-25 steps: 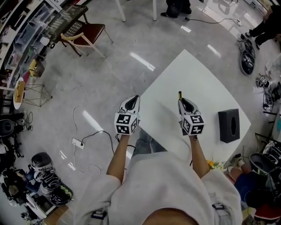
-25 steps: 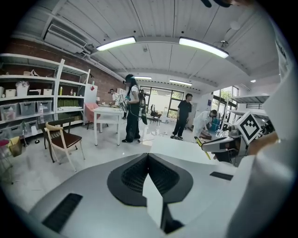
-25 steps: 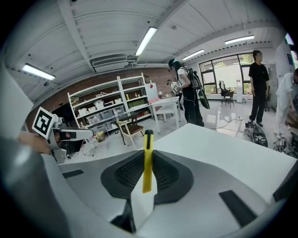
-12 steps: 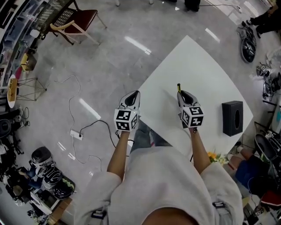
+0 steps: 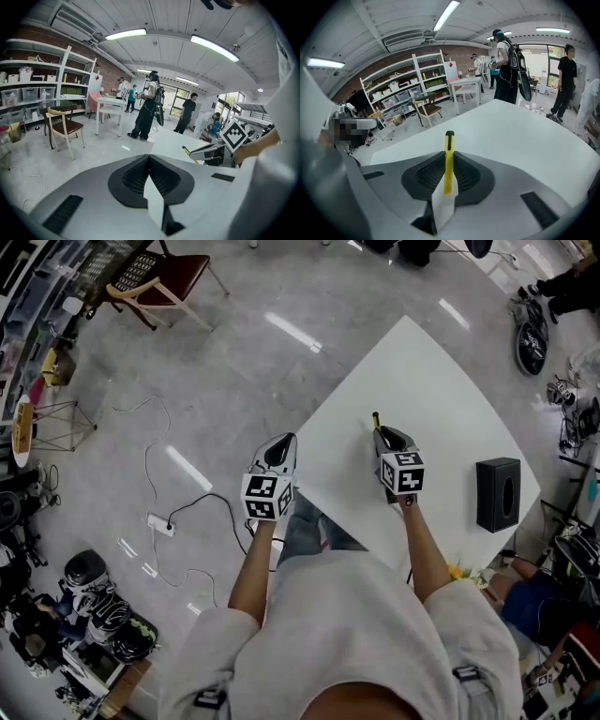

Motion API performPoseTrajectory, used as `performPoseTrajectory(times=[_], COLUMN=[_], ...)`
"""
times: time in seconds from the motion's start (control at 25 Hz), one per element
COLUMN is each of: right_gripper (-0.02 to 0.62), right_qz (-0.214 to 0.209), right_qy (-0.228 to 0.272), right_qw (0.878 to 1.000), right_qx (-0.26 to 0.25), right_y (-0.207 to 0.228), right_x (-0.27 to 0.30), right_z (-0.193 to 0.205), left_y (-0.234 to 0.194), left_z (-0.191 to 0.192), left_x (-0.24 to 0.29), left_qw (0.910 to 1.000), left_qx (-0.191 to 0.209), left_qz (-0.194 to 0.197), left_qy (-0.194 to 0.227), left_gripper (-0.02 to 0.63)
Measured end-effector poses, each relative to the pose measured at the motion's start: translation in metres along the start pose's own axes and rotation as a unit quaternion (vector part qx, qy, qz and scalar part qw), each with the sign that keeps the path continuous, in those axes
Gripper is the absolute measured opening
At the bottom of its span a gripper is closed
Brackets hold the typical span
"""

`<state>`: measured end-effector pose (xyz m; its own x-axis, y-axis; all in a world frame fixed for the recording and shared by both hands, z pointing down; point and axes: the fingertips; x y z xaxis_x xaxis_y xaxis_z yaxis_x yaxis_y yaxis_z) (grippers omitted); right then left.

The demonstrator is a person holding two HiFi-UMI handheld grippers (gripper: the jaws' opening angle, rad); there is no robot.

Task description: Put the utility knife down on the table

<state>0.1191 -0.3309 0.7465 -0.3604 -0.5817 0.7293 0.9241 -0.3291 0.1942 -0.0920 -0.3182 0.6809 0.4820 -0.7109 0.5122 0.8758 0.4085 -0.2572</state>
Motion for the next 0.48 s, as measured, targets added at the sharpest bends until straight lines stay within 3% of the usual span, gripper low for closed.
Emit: performPoseTrajectory(times=[0.28,0.48], right_gripper=[0.074,0.074], right_qz=[0.011,0.023], right_qy=[-0.036,-0.071], right_qw=[0.999,0.996], right_qx=[-0.01,-0.055], right_y=[0.008,0.005], right_x=[0.019,0.028], right_z=[0.006,0.012], left_y=[-0.004,-0.009], left_z=[-0.002,-0.001], left_x=[-0.005,-0.008], left_qw=[0.9999,0.9997], left_qx=[-0.012,-0.019], left_qz=[-0.006,-0.012], left_qy=[0.005,0.01], left_gripper=[0.02,0.02])
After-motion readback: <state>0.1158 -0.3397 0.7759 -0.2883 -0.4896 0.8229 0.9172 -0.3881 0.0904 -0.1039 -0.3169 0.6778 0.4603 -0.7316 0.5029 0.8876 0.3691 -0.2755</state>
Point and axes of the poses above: the fingertips, and each gripper's own axes: x forward along the fingers, y to its right, z out of its underside
